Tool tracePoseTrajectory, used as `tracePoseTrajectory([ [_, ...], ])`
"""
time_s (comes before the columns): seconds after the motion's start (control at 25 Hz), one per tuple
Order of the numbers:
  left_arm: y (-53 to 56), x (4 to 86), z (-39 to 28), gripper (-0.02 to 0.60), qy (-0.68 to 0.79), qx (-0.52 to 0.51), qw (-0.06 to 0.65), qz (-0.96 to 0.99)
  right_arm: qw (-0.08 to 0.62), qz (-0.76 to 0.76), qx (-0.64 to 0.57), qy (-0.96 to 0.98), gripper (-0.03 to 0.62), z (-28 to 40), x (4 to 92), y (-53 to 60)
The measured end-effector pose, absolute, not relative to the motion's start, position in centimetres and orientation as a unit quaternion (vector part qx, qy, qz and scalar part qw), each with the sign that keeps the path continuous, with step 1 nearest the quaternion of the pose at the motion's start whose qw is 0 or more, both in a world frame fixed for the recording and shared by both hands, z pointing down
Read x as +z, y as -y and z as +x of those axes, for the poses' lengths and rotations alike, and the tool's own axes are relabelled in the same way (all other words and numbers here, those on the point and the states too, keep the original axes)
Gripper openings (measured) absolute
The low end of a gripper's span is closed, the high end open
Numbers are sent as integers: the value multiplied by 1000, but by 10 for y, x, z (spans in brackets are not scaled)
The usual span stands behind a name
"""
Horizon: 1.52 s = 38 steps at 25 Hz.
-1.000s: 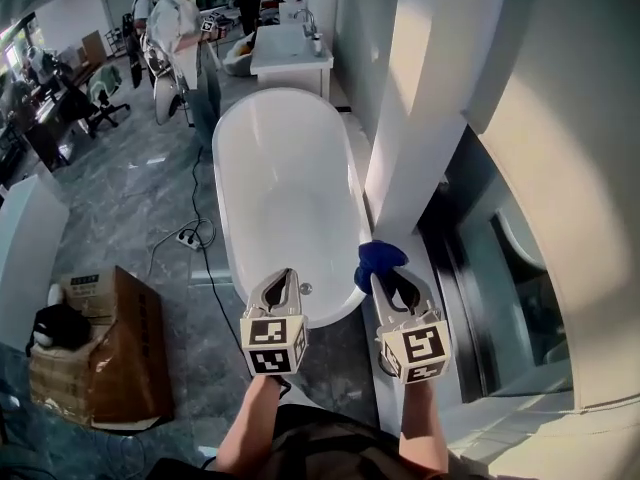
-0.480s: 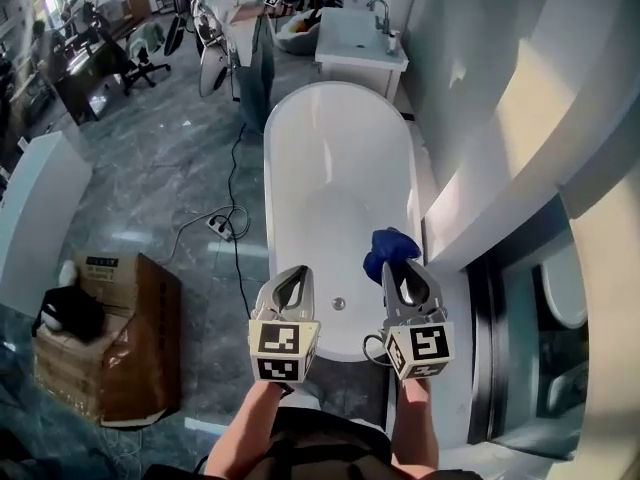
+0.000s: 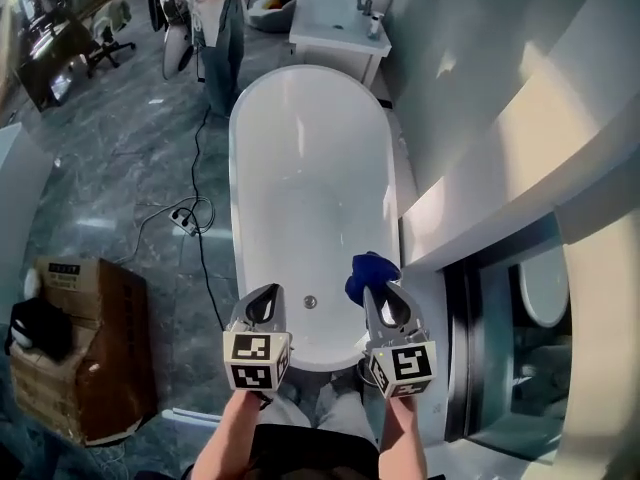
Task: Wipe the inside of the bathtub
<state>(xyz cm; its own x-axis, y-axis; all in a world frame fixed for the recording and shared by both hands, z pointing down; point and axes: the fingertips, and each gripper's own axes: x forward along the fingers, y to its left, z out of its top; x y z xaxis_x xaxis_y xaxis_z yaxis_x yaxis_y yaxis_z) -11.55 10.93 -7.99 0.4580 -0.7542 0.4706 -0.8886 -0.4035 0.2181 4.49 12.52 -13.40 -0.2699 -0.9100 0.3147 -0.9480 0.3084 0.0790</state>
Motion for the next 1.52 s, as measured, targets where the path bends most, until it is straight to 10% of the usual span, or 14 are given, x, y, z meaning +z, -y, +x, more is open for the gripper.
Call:
tracePoseTrajectory([
  [0.96,-60,-79,18,5,528,198,194,802,96,550,103,823,80,170,-112,-34],
  [1.52,-1,9,-35,5,476,242,246,809,146,584,174,779,81,133,-21,-23],
])
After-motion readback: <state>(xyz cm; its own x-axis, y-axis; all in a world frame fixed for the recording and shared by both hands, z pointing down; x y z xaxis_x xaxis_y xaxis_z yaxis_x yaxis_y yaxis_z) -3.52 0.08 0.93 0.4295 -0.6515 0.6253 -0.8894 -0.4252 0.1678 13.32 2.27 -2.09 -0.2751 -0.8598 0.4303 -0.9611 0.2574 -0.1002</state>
